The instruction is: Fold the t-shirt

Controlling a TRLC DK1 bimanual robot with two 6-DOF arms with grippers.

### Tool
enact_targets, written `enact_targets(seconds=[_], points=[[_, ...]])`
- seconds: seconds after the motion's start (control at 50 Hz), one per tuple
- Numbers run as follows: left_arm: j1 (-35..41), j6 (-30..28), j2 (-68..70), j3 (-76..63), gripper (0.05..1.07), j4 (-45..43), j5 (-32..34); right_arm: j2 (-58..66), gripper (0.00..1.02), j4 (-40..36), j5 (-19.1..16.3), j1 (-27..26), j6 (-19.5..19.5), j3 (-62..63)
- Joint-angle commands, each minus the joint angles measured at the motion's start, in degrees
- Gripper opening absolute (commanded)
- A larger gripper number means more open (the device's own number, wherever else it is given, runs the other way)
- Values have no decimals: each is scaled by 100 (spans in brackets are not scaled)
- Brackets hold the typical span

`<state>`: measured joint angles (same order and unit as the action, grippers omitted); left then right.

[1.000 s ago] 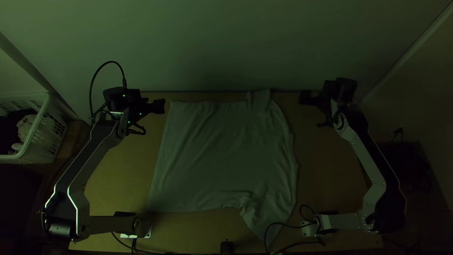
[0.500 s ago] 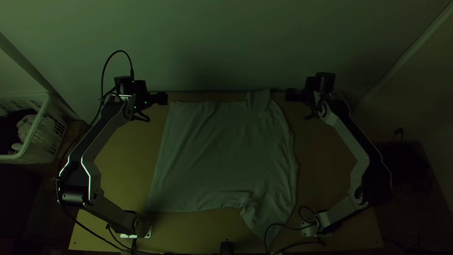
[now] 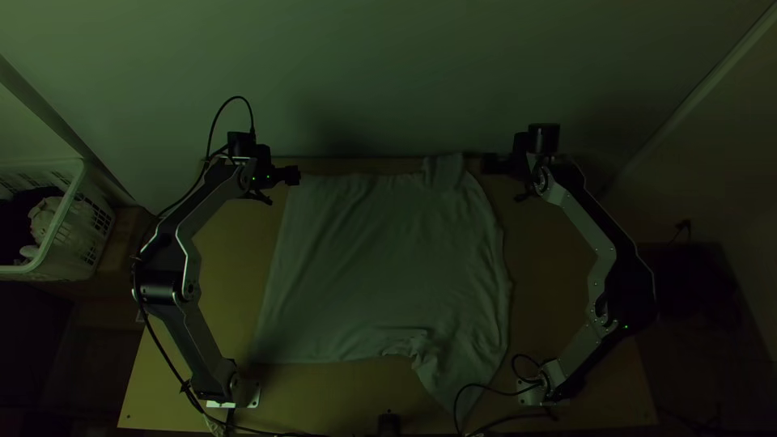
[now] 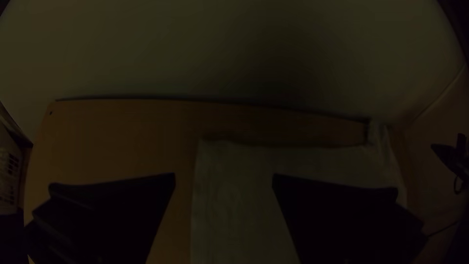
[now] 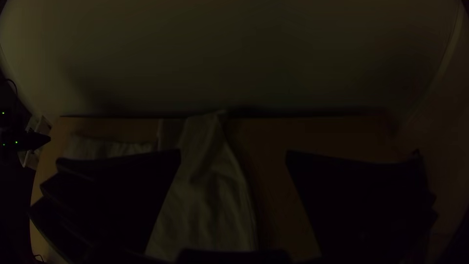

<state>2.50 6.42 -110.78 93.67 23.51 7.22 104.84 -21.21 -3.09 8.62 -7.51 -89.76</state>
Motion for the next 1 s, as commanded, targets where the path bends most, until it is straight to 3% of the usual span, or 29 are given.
enact_targets(seconds=[0.0,0.18,0.92,0.98], points=[[-39,-70,-374,328,95,49,-72,160,99,-23,-25,25,-172,-227],[-48,-114,-849,688,95,40,-142,309,99,-296,-25,25,-242,-314],[75,-343,-2026,1725,95,49,-538,503,99,-182,-25,-19,-225,-314],[84,-360,-2070,1751,87,40,-538,529,99,-182,-25,-10,-242,-350]])
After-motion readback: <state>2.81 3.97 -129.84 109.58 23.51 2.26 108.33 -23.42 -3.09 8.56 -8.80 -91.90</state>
